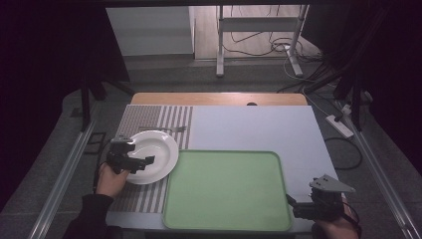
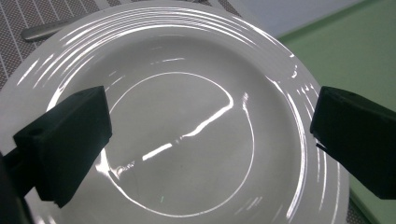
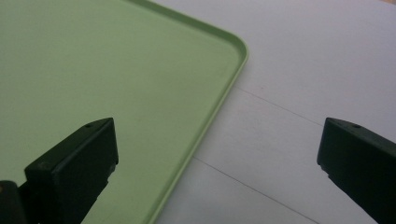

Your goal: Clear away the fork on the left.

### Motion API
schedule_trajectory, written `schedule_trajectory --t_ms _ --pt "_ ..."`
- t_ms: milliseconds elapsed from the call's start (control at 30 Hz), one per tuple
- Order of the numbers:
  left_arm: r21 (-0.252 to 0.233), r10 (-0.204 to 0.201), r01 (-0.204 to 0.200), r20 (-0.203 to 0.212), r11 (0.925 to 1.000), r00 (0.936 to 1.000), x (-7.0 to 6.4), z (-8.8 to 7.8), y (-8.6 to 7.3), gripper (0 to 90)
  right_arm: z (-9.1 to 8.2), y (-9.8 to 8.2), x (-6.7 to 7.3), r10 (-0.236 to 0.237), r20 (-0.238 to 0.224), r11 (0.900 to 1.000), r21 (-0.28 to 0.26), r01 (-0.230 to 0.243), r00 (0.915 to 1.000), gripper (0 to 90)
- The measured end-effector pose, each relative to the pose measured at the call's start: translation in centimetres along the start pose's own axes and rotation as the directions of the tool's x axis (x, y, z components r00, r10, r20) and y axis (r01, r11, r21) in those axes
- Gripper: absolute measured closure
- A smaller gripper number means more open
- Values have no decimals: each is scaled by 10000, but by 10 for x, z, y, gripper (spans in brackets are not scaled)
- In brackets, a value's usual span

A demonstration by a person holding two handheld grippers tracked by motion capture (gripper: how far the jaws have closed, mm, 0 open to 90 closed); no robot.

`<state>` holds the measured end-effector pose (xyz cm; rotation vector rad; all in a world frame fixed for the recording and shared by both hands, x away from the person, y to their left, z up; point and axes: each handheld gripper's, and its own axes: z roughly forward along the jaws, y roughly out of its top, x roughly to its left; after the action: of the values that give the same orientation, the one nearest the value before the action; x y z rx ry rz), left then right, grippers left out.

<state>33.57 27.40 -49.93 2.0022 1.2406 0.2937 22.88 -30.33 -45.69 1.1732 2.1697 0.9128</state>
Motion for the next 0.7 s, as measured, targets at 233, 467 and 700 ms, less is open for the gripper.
schedule_trajectory --t_ms 233,467,700 --pt "187 70 -67 -164 9998 9998 6 11 12 0 0 0 0 -34 -28 10000 7 34 10000 0" --pt "163 30 -27 -202 9999 9998 14 22 25 0 0 0 1 -73 -38 10000 15 73 10000 0" --pt "419 102 -84 -444 9991 9990 21 37 38 0 1 0 1 -86 -54 10000 35 86 9999 0"
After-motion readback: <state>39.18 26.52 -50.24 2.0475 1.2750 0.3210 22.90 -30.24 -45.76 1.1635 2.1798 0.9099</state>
